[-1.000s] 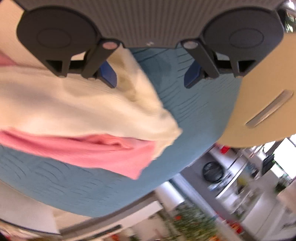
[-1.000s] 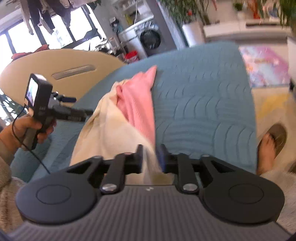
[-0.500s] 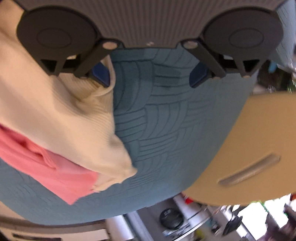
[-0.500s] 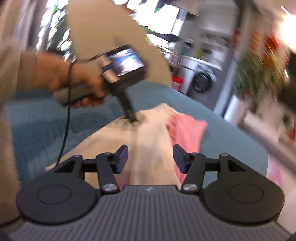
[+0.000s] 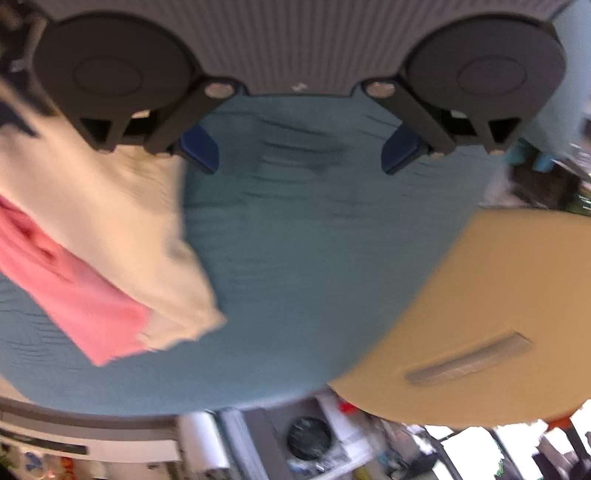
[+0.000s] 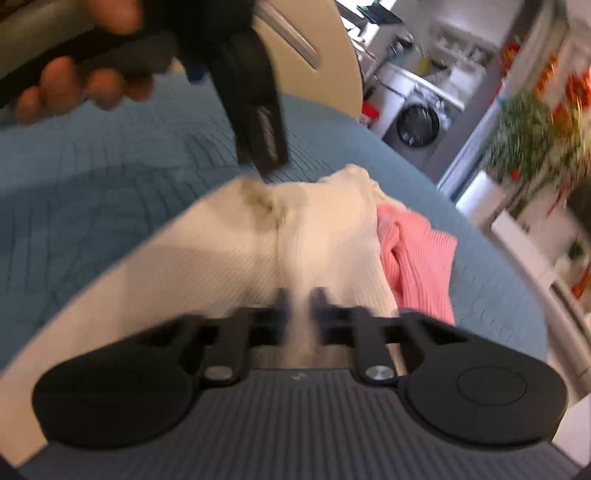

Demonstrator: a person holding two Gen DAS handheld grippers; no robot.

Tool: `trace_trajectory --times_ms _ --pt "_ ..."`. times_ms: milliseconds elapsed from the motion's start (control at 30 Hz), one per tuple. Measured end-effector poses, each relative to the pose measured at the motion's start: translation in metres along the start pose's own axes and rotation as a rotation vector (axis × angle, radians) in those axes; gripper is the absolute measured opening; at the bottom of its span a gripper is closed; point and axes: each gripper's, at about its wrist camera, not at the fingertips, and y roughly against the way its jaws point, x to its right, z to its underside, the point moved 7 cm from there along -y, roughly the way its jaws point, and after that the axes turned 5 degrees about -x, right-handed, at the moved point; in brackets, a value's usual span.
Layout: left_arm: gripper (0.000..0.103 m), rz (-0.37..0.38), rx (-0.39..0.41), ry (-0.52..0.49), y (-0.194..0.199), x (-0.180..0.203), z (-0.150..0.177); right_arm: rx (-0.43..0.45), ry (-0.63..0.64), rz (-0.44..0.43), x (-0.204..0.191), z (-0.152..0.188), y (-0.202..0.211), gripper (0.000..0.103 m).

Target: Fold clothes

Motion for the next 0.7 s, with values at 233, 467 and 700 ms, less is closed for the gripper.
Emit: trace_trajectory --times_ms 233,467,700 --pt "0.096 0.012 -0.026 0.156 -0.004 -0.034 -0.004 0.122 -0.16 -0.124 -0.012 -0.044 0.03 0.01" --pt "0.096 0.043 -0.045 0.175 -0.004 -0.035 0.0 -0.008 -0.144 -0.217 -0.057 -0.04 -0.033 0.014" --pt "0.096 0.052 -0.033 0.203 0.002 -0.038 0.001 0.128 -0.436 -0.388 0.004 -0.024 0.004 0.052"
